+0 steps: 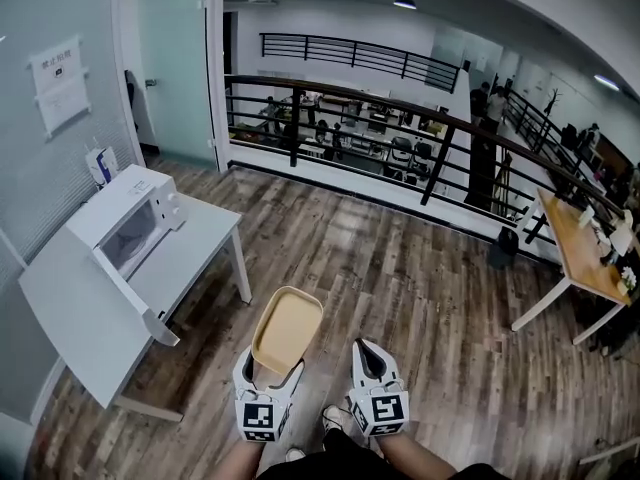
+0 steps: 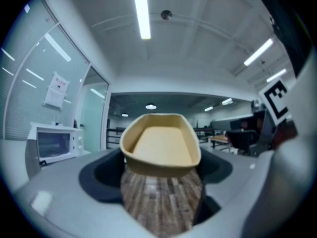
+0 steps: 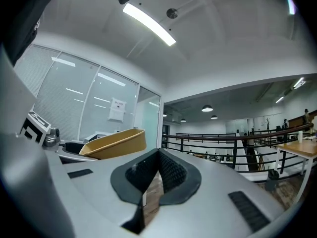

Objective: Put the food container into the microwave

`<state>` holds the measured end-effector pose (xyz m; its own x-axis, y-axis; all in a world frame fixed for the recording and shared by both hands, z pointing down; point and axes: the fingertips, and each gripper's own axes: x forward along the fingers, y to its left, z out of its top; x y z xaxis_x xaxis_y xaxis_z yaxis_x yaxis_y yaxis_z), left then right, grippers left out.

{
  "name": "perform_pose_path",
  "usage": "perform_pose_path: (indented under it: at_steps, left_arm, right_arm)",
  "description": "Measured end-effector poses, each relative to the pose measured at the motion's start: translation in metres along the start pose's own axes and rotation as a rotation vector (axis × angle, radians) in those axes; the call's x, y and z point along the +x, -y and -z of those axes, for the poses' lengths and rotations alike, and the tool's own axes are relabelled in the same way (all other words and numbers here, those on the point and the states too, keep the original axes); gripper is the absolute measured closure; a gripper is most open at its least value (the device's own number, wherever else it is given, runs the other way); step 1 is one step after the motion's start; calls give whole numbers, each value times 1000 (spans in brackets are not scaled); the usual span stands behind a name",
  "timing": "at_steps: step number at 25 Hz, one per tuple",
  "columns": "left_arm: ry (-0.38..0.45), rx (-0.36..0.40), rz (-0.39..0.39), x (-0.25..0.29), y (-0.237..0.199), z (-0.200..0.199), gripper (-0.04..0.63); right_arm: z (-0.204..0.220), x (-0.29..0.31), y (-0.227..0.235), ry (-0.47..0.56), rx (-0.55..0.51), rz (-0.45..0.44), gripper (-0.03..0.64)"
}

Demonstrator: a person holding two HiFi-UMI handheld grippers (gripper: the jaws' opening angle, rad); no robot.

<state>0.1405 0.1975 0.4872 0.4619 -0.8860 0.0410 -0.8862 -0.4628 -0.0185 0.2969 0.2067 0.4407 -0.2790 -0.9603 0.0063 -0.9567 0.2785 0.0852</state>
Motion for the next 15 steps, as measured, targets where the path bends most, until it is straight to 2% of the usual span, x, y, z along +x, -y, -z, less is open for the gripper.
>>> perform_pose_path:
  at_steps: [7,15]
  left_arm:
    - [-6,6,-17,31,-15,-2,152]
    - [-1,22,-61,86,-25,-12,152]
  right_arm:
    - [-4,43,10,27,0,-36,611]
    - [0,97,47,39,24,-74,611]
